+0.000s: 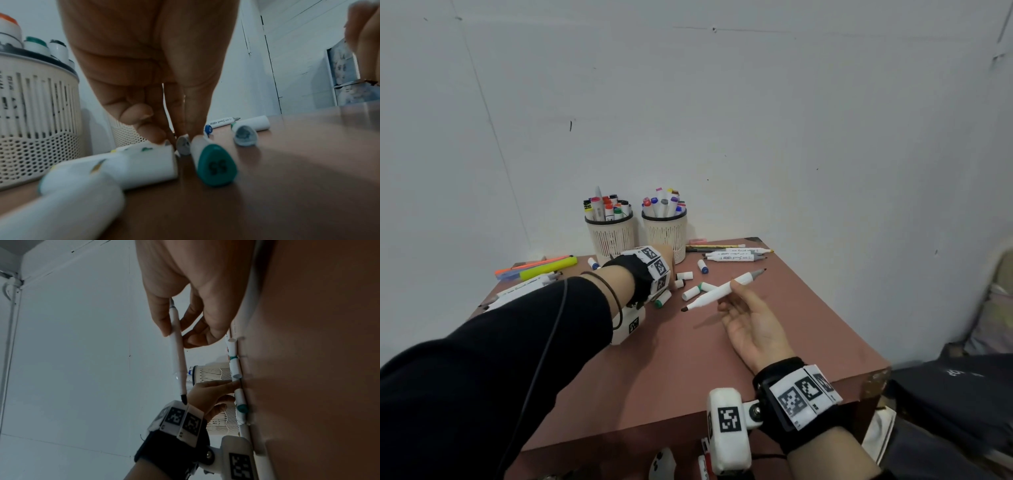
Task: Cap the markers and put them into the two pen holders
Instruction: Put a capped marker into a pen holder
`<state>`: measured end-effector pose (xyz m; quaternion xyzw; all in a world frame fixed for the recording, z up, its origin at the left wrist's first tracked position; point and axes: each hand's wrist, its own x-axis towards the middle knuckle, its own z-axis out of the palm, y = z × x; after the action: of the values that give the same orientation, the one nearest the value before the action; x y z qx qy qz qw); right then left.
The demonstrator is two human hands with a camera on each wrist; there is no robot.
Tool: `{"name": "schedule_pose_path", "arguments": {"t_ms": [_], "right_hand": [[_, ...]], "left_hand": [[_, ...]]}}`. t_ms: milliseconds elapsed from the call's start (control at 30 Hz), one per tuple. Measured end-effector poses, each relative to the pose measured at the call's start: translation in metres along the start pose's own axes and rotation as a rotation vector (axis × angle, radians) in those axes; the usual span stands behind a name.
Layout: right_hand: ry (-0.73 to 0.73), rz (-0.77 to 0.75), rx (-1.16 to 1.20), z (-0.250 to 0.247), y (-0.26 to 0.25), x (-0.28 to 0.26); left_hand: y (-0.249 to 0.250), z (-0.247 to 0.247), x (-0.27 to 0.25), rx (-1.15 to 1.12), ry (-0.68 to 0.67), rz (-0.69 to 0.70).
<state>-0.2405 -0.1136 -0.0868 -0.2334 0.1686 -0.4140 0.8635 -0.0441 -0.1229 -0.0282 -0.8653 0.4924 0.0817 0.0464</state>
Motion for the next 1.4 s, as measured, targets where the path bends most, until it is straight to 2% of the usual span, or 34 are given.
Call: {"name": "schedule_pose_path", "arguments": {"t_ms": [133, 333, 433, 533, 800, 933, 1200, 1400], "right_hand": [[-0.006, 0.001, -0.001, -0.001, 0.0, 0.001], [0.012, -0.009, 0.0, 0.001, -0.001, -0.002], [0.019, -0.015, -0.003, 0.002, -0.002, -0.004], [0.025, -0.017, 0.0, 0.004, -0.003, -0.007], [0.033, 0.008, -0.016, 0.008, 0.001, -0.011], [0.03, 0.01, -0.005, 0.011, 0.001, -0.017], [0.026, 0.029, 0.051, 0.017, 0.019, -0.017], [0.009, 0.07, 0.02, 0.034, 0.042, -0.023]], "left_hand": [[0.0, -0.002, -0.001, -0.015, 0.005, 0.029], [-0.004, -0.014, -0.02, -0.201, 0.172, 0.152], [-0.003, -0.023, -0.041, -0.292, 0.287, 0.177], [-0.007, -0.029, -0.066, -0.422, 0.346, 0.176], [-0.035, -0.024, -0.143, -0.94, 0.334, 0.158], [-0.055, -0.005, -0.173, -1.218, 0.288, 0.083], [-0.058, 0.054, -0.199, -1.828, 0.225, -0.027], [-0.055, 0.078, -0.19, -2.015, 0.276, -0.068]]}}
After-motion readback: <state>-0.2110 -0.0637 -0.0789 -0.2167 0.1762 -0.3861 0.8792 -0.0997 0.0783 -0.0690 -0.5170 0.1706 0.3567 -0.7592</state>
